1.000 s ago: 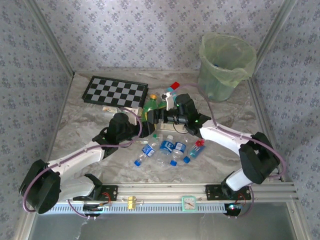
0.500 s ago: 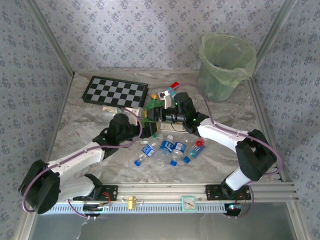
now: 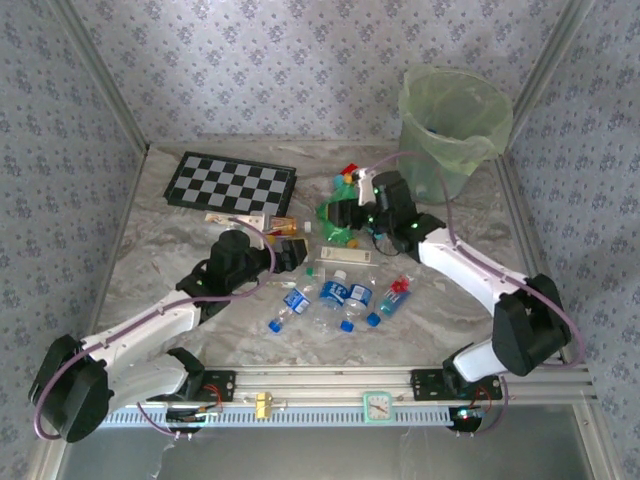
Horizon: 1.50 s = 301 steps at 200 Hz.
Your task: Put the plastic bottles in the bin
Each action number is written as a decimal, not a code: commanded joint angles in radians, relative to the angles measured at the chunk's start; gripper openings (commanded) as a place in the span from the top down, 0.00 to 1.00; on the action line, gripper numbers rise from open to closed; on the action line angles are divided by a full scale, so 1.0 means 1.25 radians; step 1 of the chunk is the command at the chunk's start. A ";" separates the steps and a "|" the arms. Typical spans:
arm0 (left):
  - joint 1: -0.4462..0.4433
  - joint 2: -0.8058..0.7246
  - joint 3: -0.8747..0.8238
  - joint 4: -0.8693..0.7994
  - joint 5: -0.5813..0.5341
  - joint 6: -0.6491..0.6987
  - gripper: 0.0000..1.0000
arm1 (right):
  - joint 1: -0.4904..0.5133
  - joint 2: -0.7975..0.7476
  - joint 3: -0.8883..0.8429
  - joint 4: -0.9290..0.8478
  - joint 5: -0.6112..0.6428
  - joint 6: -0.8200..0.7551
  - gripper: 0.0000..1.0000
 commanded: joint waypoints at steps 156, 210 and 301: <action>0.170 0.092 -0.023 -0.107 -0.032 -0.119 0.00 | -0.376 0.289 0.630 0.043 0.330 -0.162 0.45; 0.175 0.056 -0.025 -0.135 -0.043 -0.110 0.00 | -0.372 0.499 0.863 -0.160 0.341 -0.173 0.44; 0.180 -0.015 -0.049 -0.173 -0.056 -0.103 0.00 | -0.366 0.599 0.978 -0.295 0.330 -0.165 0.31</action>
